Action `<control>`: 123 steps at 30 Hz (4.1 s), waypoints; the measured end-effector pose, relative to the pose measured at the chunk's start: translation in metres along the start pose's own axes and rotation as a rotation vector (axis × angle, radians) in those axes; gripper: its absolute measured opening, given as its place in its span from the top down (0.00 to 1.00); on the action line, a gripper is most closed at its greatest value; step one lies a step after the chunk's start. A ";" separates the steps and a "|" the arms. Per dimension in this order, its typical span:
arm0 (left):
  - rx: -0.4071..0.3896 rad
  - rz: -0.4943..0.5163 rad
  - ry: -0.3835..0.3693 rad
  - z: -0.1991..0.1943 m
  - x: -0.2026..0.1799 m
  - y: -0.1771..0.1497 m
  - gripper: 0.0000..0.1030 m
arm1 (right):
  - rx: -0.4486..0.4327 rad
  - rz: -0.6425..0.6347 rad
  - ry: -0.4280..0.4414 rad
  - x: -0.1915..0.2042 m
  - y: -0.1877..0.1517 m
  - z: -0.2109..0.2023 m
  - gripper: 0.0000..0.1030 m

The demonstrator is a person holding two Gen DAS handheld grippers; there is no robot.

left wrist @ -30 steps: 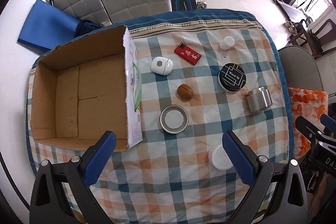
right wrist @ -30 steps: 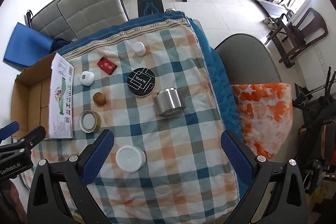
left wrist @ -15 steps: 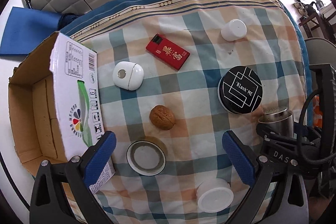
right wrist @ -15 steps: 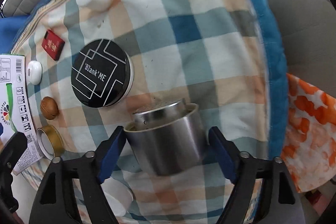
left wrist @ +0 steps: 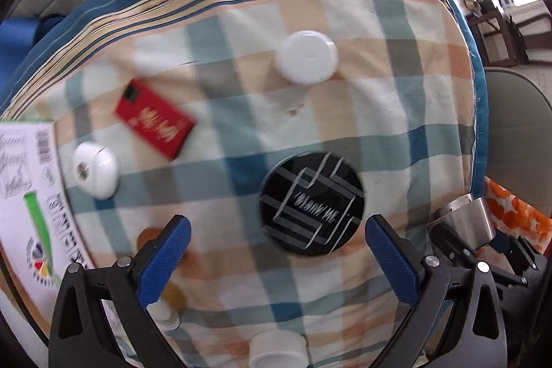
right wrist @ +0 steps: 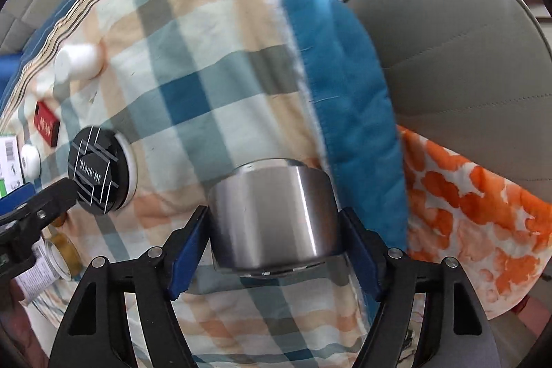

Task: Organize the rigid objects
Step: 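Lift the black tin with the left tool while the right tool lifts the silver canister, then lower the black tin into the box with the left tool while the right tool lowers the canister beside it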

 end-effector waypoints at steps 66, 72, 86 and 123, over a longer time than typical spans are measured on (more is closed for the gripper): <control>-0.269 -0.086 -0.049 -0.153 0.137 -0.082 0.29 | -0.113 -0.267 0.219 0.209 -0.039 -0.057 0.30; -0.292 -0.103 0.009 -0.179 0.220 -0.090 0.29 | -0.161 -0.322 0.239 0.300 -0.055 -0.125 0.30; -0.177 -0.254 -0.138 -0.141 0.383 -0.065 0.29 | -0.104 -0.418 0.220 0.482 -0.042 -0.097 0.30; 0.034 -0.292 -0.176 -0.068 0.422 -0.034 0.05 | 0.052 -0.447 0.105 0.544 -0.033 -0.005 0.22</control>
Point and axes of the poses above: each gripper's, at about its wrist camera, not at the fingertips, and z roughly the way its jaws point, x to its left, y to its top, the point moved 8 cm from there along z, roughly the way its jaws point, and after that the axes turned 3 degrees about -z, right-handed, at the moved point
